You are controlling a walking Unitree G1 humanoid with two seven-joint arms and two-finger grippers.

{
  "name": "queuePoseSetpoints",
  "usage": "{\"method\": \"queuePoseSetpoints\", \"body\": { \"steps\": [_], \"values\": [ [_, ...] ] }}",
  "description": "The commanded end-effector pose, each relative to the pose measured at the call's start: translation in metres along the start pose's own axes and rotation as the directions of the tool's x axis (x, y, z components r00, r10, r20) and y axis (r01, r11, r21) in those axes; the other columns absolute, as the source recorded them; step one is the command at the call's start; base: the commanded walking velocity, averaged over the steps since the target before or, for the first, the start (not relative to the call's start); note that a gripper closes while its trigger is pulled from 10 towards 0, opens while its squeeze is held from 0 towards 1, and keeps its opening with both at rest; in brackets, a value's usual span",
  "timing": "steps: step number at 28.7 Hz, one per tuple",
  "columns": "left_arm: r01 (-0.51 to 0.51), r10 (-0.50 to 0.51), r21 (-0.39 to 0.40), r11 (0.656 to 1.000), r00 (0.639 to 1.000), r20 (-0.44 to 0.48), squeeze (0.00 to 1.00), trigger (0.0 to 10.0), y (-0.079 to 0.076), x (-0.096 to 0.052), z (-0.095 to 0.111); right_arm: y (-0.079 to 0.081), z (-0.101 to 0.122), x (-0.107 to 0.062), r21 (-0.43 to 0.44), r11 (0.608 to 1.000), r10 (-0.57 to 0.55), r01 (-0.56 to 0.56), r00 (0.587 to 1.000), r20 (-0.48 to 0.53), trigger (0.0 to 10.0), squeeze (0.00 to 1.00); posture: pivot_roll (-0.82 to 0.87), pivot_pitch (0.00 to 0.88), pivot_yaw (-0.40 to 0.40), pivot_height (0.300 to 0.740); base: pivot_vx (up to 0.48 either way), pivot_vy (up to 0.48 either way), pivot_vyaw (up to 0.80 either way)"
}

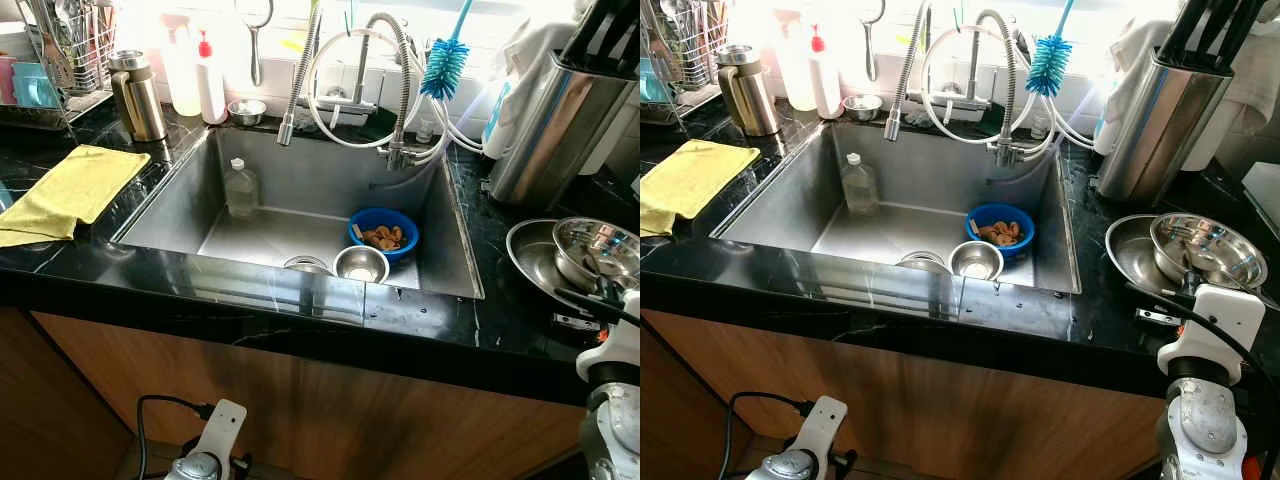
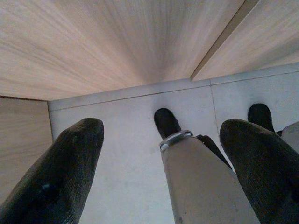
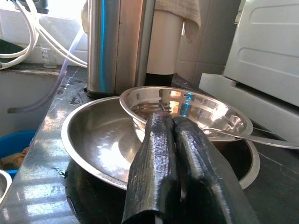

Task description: Kitchen organization

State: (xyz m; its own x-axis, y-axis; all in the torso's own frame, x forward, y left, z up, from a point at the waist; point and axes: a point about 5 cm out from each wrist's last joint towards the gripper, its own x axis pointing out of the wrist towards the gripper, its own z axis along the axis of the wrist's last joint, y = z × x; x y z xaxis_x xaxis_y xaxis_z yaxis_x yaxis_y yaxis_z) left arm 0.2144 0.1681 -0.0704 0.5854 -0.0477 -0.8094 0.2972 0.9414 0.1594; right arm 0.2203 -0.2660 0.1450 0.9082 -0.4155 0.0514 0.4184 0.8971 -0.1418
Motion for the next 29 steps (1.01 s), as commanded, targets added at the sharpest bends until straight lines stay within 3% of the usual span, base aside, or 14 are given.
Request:
{"method": "queuePoseSetpoints", "body": {
  "steps": [1,2,4,13,24,27,29],
  "values": [
    [-0.004,0.004,-0.006,1.0,1.0,0.006,0.0,10.0,0.0,0.001,0.004,-0.001,0.002,0.003,0.005,1.0,-0.005,0.005,1.0,-0.001,4.9,0.0,0.03,0.007,-0.075,0.736,0.0,0.0,0.0],
    [-0.004,0.004,-0.007,1.0,1.0,0.006,0.0,10.0,0.0,0.001,0.004,-0.001,0.003,0.003,0.005,1.0,-0.004,0.004,1.0,0.001,8.3,0.0,0.03,0.006,-0.075,0.736,0.0,0.0,0.0],
    [-0.005,0.005,-0.008,1.0,1.0,0.006,0.0,10.0,0.001,0.0,0.004,0.0,0.005,0.004,0.008,1.0,0.0,-0.001,1.0,0.015,10.0,0.0,0.03,0.005,-0.075,0.736,0.0,0.0,0.0],
    [-0.005,0.005,-0.011,1.0,1.0,0.008,0.0,10.0,0.001,0.0,0.004,0.0,0.028,0.007,0.024,1.0,-0.013,0.011,0.992,0.124,10.0,0.0,0.03,0.002,-0.074,0.736,0.0,0.0,0.0],
    [-0.004,0.004,-0.017,1.0,1.0,0.013,0.0,10.0,0.0,0.001,0.006,0.005,0.043,0.011,0.017,1.0,0.009,-0.013,0.985,0.17,10.0,0.0,0.02,0.0,-0.075,0.736,0.0,0.0,0.0],
    [-0.004,0.005,-0.016,1.0,1.0,0.016,0.0,10.0,0.0,0.001,0.006,0.015,0.046,0.017,0.12,0.989,0.071,-0.09,0.986,0.153,10.0,0.0,0.02,0.0,-0.07,0.736,0.0,0.0,0.0],
    [-0.004,0.004,-0.015,1.0,1.0,0.017,0.0,10.0,0.0,0.001,0.007,0.029,0.049,0.023,0.091,0.977,0.179,-0.195,0.972,0.153,10.0,0.0,0.02,0.0,-0.071,0.736,0.0,0.0,0.0]
  ]
}}
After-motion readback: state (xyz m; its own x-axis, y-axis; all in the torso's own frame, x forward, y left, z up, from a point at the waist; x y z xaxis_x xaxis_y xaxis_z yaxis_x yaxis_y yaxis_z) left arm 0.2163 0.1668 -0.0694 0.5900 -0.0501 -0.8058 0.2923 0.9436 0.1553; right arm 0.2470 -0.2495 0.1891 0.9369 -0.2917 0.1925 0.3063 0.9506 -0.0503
